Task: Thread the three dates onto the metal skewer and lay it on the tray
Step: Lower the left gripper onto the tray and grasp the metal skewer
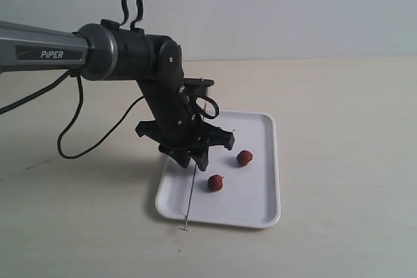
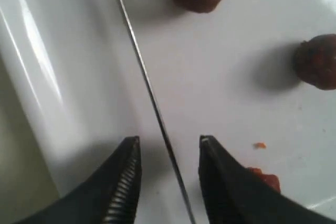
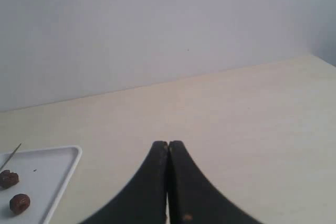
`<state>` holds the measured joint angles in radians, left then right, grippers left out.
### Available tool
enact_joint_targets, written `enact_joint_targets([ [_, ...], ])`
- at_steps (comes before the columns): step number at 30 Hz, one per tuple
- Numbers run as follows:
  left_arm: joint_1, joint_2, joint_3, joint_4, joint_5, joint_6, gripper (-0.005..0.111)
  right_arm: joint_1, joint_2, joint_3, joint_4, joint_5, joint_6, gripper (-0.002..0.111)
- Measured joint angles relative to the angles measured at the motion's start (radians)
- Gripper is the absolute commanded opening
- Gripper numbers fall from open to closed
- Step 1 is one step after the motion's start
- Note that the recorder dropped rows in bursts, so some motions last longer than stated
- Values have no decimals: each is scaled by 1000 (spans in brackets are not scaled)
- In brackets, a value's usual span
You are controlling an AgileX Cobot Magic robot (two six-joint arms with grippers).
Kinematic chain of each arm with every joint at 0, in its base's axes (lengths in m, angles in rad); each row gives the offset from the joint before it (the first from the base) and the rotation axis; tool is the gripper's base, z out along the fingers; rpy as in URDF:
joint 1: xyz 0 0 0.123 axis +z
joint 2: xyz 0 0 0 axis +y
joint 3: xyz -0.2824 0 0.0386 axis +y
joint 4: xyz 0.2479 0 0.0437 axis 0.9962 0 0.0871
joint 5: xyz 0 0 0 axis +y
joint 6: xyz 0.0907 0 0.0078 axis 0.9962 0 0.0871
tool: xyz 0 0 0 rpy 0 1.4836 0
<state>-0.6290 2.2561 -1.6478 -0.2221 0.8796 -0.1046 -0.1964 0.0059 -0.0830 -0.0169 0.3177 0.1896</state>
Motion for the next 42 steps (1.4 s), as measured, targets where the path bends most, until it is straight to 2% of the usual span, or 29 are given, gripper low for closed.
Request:
enact_joint_targets([
  [16,0,22,-6,2,2,-42,37,0,0,0,0,0,0,0],
  [22,0,28,-12,2,2,-42,27,0,0,0,0,0,0,0],
  [29,0,30,-12,4,2,-46,1,0,0,0,0,0,0,0],
  [42,15,24,-12,0,-1,-80,0,0,0,0,0,0,0,0],
])
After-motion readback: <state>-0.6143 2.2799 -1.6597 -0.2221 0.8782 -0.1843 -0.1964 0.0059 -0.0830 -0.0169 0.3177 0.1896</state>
